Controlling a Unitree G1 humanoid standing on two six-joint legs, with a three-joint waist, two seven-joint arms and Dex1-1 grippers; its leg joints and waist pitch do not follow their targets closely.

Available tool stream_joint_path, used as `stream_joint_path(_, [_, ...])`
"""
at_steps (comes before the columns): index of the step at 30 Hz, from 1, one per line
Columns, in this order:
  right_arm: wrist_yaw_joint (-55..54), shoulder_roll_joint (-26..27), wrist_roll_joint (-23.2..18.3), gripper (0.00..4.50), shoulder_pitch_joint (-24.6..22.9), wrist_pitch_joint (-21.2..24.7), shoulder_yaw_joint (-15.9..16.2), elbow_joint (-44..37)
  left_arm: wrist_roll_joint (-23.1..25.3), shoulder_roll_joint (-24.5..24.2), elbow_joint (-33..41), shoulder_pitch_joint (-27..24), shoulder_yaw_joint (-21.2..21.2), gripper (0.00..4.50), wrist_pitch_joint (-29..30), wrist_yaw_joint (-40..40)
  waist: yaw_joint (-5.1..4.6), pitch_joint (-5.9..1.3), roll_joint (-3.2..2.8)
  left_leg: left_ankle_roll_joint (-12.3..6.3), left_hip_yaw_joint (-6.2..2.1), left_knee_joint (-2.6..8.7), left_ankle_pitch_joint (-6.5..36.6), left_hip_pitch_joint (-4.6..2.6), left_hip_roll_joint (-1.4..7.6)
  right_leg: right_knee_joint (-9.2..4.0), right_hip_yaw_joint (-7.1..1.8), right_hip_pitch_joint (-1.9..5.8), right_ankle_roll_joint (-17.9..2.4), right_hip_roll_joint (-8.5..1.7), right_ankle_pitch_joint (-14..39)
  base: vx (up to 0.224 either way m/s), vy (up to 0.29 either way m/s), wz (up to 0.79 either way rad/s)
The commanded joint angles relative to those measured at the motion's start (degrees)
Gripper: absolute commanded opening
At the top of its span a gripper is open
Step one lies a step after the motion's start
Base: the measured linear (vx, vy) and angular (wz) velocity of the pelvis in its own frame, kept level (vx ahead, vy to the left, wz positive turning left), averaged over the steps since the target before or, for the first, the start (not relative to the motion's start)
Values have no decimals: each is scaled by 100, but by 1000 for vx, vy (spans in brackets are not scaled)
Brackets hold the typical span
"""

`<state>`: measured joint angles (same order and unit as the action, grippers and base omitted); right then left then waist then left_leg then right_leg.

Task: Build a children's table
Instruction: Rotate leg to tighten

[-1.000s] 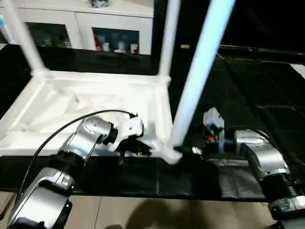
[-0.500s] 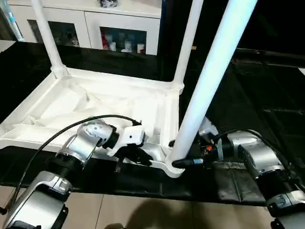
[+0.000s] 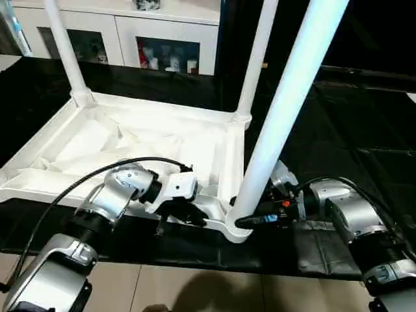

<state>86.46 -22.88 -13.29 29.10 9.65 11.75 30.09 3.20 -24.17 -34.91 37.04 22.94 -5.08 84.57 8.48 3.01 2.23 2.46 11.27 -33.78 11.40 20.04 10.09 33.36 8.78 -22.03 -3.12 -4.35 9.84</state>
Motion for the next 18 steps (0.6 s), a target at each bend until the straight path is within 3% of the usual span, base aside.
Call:
stream_joint_path(1, [33,85,-146,212,-58,220,27,-137,162,88,26,-28,245,0,-7,8,-24,-397,-19,-242,-202,369,686,-57,507,-348,-492,297,-754,-674,1443,0,0,0])
stream_joint_path(2, [-121,145,-180,212,-131,291,-6,-235,156,135,0,-21,207,0,114,-95,-23,-395,-63,-229,-205,370,707,-64,509,-349,-494,288,-759,-675,1450,0,0,0])
stream_joint_path(4, [-394,242,-186,211,-254,382,-25,-420,130,231,-54,6,131,0,299,-279,-29,-384,-49,-187,-209,383,767,-73,520,-370,-501,287,-728,-669,1476,0,0,0])
stream_joint_path(7, [-1238,532,-11,209,-413,441,-76,-651,26,464,-131,85,-48,0,743,-648,-58,-351,-36,-54,-216,402,1001,-94,505,-426,-499,266,-656,-686,1928,0,0,0])
stream_joint_path(8, [-1425,604,43,209,-432,428,-84,-672,16,511,-154,107,-76,0,834,-723,-80,-330,-73,-1,-223,398,1197,-114,466,-494,-485,261,-551,-705,2374,0,0,0])
stream_joint_path(10, [-2296,952,247,207,-380,531,-182,-578,18,672,-275,195,-151,0,1049,-1004,-127,-278,-59,50,-239,397,1484,-168,420,-635,-432,231,-261,-697,3209,0,0,0])
stream_joint_path(12, [-2927,1223,387,204,-301,569,-272,-436,4,841,-395,289,-252,0,1240,-1328,-213,-244,-90,143,-279,375,1839,-244,398,-756,-342,200,-15,-705,3828,0,0,0])
stream_joint_path(13, [-3219,1352,451,204,-253,593,-309,-355,-9,936,-461,341,-314,0,1341,-1512,-304,-244,-75,195,-313,352,2056,-272,387,-837,-247,217,123,-701,4029,0,0,0])
stream_joint_path(15, [-3854,1634,592,203,-131,601,-375,-148,-50,1175,-632,467,-487,0,1553,-2019,-453,-268,-167,247,-422,413,2454,-240,494,-832,-140,313,138,-705,3710,0,0,0])
stream_joint_path(16, [-4126,1747,649,201,-71,594,-405,-43,-64,1266,-695,511,-554,0,1623,-2224,-496,-268,-183,269,-460,445,2600,-223,532,-808,-119,350,111,-703,3544,0,0,0])
stream_joint_path(17, [-4397,1861,682,199,-24,625,-458,32,-74,1346,-737,548,-622,0,1694,-2410,-578,-254,-216,307,-520,519,2950,-180,591,-747,-117,402,78,-687,3280,0,0,0])
stream_joint_path(18, [-4397,1861,682,198,-24,625,-458,32,-74,1346,-737,548,-622,0,1694,-2410,-631,-257,-198,329,-521,531,3156,-214,577,-725,-161,373,5,-704,3165,0,0,0])
